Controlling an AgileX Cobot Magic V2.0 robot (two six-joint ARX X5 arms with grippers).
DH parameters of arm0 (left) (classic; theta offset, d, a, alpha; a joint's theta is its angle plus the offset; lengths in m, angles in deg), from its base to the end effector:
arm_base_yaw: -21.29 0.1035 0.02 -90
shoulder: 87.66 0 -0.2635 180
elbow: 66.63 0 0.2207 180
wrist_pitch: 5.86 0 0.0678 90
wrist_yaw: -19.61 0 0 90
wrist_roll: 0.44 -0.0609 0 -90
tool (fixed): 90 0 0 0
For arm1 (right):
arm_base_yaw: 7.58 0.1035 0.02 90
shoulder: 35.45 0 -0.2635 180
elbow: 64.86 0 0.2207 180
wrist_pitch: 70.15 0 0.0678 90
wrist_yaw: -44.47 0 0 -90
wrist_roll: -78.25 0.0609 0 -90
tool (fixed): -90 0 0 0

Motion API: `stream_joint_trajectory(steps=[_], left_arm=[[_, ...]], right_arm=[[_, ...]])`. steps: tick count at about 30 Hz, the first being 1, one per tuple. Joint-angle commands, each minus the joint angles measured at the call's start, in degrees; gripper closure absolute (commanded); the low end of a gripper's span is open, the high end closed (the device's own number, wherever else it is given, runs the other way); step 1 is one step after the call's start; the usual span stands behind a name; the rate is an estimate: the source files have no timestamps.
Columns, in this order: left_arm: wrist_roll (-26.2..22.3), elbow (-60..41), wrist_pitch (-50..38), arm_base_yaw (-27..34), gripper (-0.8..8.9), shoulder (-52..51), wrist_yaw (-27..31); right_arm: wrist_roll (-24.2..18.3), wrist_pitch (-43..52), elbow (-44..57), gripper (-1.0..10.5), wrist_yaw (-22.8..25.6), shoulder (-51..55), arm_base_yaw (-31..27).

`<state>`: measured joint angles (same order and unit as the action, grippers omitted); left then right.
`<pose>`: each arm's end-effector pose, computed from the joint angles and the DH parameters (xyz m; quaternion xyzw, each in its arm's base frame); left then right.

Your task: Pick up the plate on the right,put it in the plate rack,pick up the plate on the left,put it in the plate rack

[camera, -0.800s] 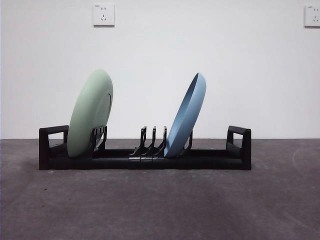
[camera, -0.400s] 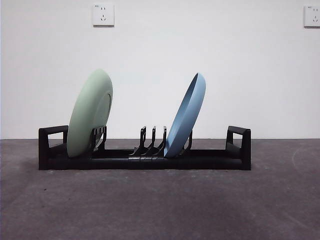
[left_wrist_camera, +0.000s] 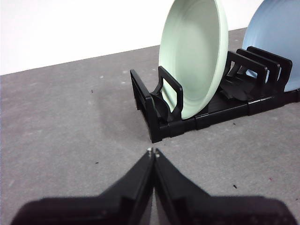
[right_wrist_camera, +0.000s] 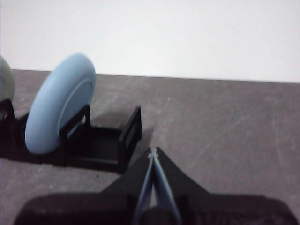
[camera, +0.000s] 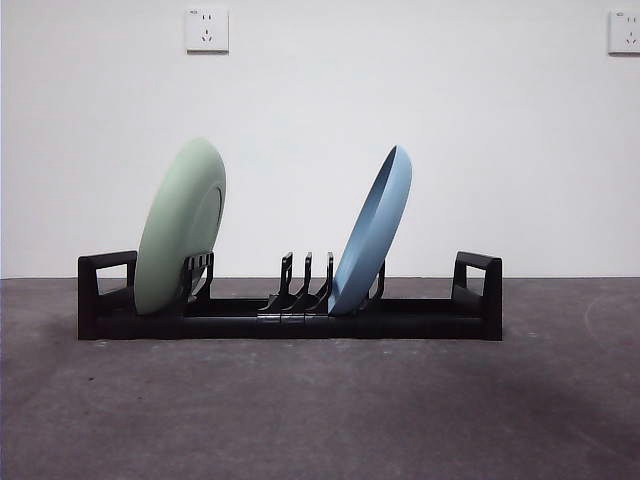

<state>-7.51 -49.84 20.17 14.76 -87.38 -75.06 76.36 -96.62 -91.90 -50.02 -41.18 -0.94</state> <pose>0.0937 -0.0157 0.1463 0.0625 0.0768 -0.1022 0.9898 0.0903 0.0153 0.1985 -0.0172 0.0434 0.0976 0.9941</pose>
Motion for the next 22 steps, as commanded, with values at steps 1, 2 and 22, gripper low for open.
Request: stream_joint_trajectory(steps=[1, 2, 22], left_arm=[[-0.4, -0.7, 0.0, 0.2, 8.16, -0.2, 0.1], [-0.4, -0.7, 0.0, 0.2, 8.16, -0.2, 0.1], [-0.4, -0.7, 0.0, 0.2, 8.16, -0.2, 0.1]], right_arm=[[2.6, 1.9, 4.8, 9.5, 0.0, 2.7, -0.2], [3.2, 2.3, 6.3, 9.5, 0.0, 3.6, -0.2], [9.3, 1.5, 10.9, 9.5, 0.3, 5.6, -0.2]])
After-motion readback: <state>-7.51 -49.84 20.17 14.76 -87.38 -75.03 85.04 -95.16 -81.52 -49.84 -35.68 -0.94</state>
